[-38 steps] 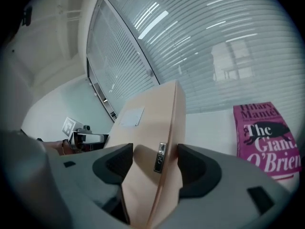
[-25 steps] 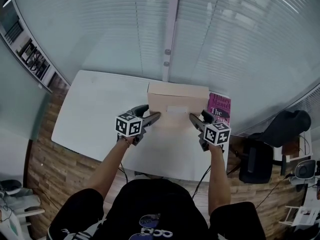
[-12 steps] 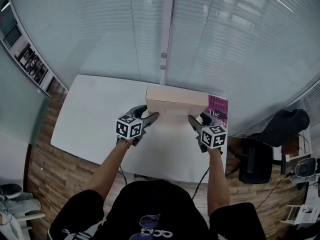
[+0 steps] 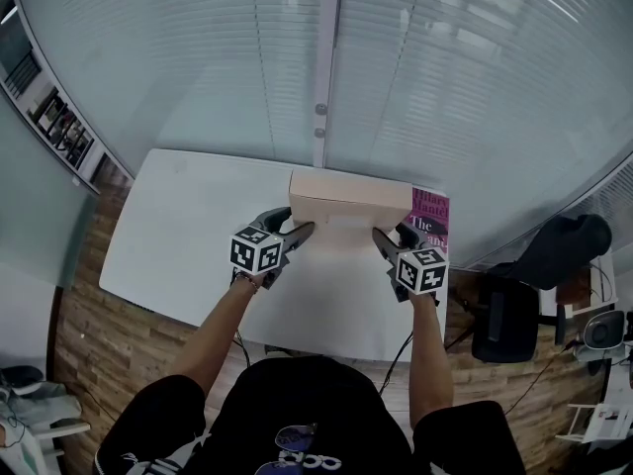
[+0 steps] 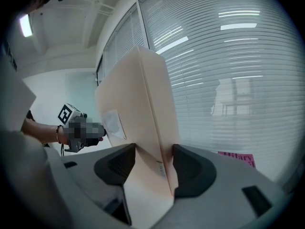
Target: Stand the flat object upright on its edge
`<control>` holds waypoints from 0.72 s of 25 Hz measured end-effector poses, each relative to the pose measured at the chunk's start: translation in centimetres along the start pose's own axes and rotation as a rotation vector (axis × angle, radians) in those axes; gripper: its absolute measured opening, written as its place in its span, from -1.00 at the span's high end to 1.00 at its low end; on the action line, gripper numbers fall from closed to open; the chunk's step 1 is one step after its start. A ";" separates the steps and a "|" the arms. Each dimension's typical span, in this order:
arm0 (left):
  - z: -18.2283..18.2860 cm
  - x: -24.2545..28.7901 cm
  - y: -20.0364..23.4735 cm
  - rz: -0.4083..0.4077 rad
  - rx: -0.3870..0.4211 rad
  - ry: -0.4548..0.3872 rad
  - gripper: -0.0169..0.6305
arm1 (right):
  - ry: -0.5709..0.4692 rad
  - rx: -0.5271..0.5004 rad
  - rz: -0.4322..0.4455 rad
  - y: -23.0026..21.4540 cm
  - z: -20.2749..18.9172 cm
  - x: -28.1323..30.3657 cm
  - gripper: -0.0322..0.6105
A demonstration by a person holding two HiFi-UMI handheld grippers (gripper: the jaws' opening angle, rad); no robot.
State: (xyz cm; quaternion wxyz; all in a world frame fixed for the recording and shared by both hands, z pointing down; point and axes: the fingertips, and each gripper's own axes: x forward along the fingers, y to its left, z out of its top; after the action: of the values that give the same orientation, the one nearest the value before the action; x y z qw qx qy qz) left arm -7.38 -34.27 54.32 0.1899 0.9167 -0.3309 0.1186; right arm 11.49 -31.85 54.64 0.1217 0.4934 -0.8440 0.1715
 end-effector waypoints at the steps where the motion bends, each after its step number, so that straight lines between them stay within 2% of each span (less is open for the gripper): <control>1: 0.0 0.0 -0.1 0.000 0.000 0.000 0.03 | -0.003 0.001 -0.002 0.0 0.0 -0.1 0.08; 8: 1.0 1.5 -0.5 -0.008 0.004 -0.003 0.02 | -0.031 0.006 -0.030 -1.3 0.9 -0.6 0.08; 18: 4.6 5.9 -0.4 -0.023 0.019 -0.015 0.02 | -0.076 0.017 -0.077 -5.6 3.8 -0.4 0.08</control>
State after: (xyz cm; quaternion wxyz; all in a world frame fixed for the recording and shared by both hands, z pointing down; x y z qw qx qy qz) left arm -2.23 -39.23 52.13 0.1799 0.9231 -0.3206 0.1125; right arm 16.42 -35.59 52.01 0.0918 0.5328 -0.8269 0.1549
